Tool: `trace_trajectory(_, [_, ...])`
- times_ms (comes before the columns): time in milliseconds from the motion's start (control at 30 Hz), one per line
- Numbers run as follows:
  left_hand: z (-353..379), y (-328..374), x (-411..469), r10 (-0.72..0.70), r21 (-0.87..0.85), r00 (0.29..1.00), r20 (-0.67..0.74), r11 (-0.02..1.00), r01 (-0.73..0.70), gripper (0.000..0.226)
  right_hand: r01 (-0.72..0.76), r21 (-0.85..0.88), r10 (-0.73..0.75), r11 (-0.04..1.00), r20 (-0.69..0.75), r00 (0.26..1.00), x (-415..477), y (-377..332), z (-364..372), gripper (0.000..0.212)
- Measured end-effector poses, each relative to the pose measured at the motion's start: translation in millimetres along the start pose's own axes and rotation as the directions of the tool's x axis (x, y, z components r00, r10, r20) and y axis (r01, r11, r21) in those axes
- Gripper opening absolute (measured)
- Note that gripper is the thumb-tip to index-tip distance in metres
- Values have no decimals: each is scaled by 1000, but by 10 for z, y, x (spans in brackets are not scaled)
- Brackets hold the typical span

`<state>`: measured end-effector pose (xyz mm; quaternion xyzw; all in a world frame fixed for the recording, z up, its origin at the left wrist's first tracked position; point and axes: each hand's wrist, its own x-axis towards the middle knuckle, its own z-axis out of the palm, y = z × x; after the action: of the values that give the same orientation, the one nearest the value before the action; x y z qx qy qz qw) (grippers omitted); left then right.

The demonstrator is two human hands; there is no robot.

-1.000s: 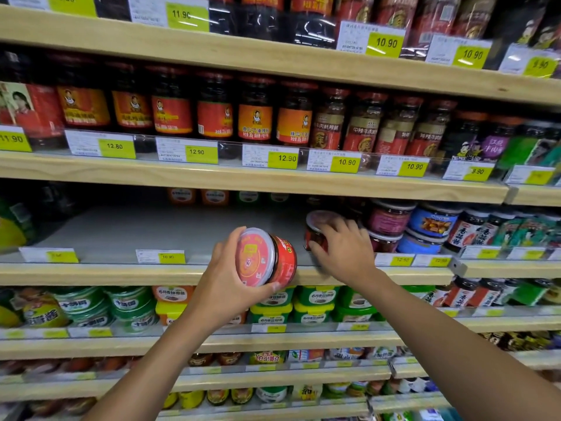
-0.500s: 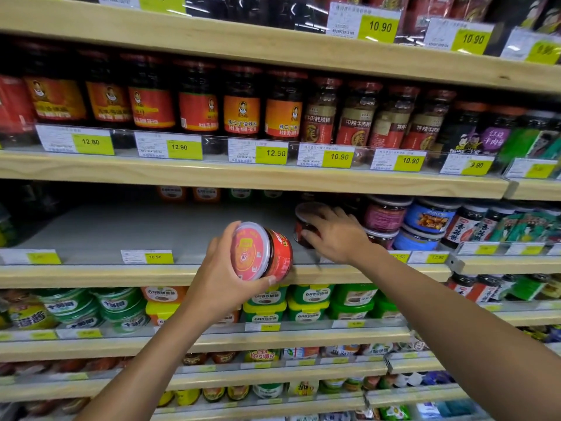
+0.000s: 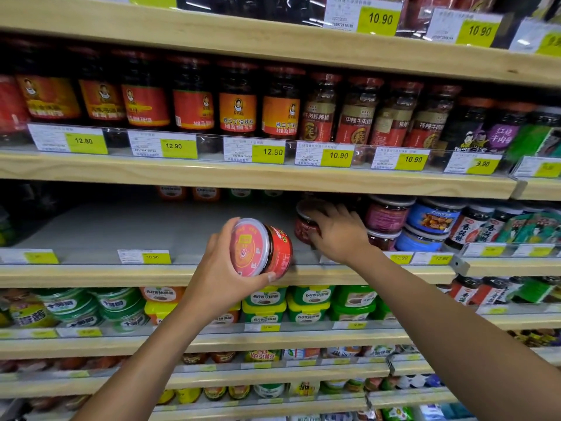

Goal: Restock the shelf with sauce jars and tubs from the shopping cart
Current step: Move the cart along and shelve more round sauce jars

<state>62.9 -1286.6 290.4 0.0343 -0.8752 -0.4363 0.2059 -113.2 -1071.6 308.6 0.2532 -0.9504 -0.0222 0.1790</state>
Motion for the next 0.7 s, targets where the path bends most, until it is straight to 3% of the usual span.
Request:
trace_trajectory(300, [19, 50, 56, 35, -28, 999, -15, 999, -36, 105, -29, 26, 27, 999, 79, 996, 147, 129, 121, 65])
trace_trajectory(467, [4, 88, 168, 33, -56, 999, 12, 998, -33, 111, -36, 76, 32, 996, 56, 998, 158, 128, 153, 68])
trace_trajectory(600, [-10, 124, 340, 15, -125, 1000, 22, 992, -12, 107, 6, 363, 65, 932, -183, 981, 62, 78, 52, 64])
trace_trajectory(700, [36, 61, 572, 31, -167, 999, 30, 986, -26, 96, 24, 689, 47, 724, -84, 995, -63, 4, -47, 57])
